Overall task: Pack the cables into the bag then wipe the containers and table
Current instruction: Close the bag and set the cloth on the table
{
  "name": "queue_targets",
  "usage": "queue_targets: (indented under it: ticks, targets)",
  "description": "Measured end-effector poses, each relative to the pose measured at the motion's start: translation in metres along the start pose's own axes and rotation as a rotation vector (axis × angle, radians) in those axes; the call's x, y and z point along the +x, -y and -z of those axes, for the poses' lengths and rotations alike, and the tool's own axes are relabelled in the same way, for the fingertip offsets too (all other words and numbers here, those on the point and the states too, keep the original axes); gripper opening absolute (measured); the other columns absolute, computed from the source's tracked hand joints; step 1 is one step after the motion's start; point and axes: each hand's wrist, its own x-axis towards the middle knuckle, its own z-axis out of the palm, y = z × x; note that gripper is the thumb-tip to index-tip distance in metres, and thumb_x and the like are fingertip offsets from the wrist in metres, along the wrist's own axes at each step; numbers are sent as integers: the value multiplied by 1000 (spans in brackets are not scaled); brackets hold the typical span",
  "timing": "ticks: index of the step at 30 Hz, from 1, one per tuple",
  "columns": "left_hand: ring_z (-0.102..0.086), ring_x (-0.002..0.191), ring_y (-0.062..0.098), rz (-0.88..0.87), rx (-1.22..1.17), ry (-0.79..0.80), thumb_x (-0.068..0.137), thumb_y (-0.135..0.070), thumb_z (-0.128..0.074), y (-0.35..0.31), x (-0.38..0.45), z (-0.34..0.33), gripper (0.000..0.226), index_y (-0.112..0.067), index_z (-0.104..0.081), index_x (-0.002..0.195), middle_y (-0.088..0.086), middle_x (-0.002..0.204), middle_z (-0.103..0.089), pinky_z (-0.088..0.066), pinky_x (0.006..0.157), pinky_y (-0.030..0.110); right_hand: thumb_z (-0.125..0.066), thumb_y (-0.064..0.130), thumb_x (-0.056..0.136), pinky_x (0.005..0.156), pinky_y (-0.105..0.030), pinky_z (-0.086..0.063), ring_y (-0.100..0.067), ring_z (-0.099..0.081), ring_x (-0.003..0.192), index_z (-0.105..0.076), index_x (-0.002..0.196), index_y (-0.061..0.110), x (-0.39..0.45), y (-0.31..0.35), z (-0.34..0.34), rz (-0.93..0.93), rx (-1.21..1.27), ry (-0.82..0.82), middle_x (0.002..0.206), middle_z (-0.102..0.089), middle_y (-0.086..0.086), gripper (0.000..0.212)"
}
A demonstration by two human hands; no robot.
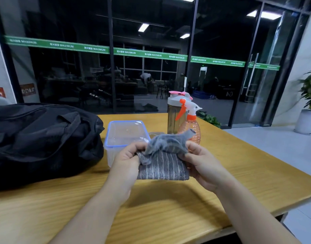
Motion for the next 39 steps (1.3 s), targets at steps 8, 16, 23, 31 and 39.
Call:
queue_targets:
  ticks: [8,16,23,31,39]
  targets:
    - [-54,53,16,151,-199,205,88,-8,-27,-14,-10,20,28,-12,-44,67,6,62,-55,-39,44,21,-38,-7,96,51,-31,-56,-29,-68,74,-66,67,19,-7,3,2,-72,102,94,91,-71,-16,48]
    - [-34,47,13,31,317,107,63,-17,-64,-1,2,52,28,-24,-41,49,4,57,-40,-25,45,23,-54,15,92,57,-25,-48,-14,-57,63,-57,73,11,6,-6,-28,-186,-80,128,72,-58,-5,20]
    - [-39,40,11,-4,824,129,74,2,-51,10,1,88,23,-21,-53,71,-1,51,-51,-35,45,24,-65,11,85,45,-6,-35,5,-49,46,-59,74,23,14,-24,-64,-15,-678,85,65,-53,9,17]
    - [-35,99,-4,-322,1203,121,75,-16,-48,13,-2,88,25,-41,-49,71,-23,92,-50,-29,93,24,-59,30,92,97,-17,-28,-10,-42,109,-70,103,18,14,-33,-62,411,-1115,34,111,-56,8,20]
    - [-31,108,-11,-397,1337,302,61,-72,-28,21,-6,73,48,-48,-50,96,-26,102,-49,-13,92,24,-59,41,87,97,-33,-37,-15,-42,111,-61,117,28,5,-41,-56,486,-1280,226,113,-56,8,33]
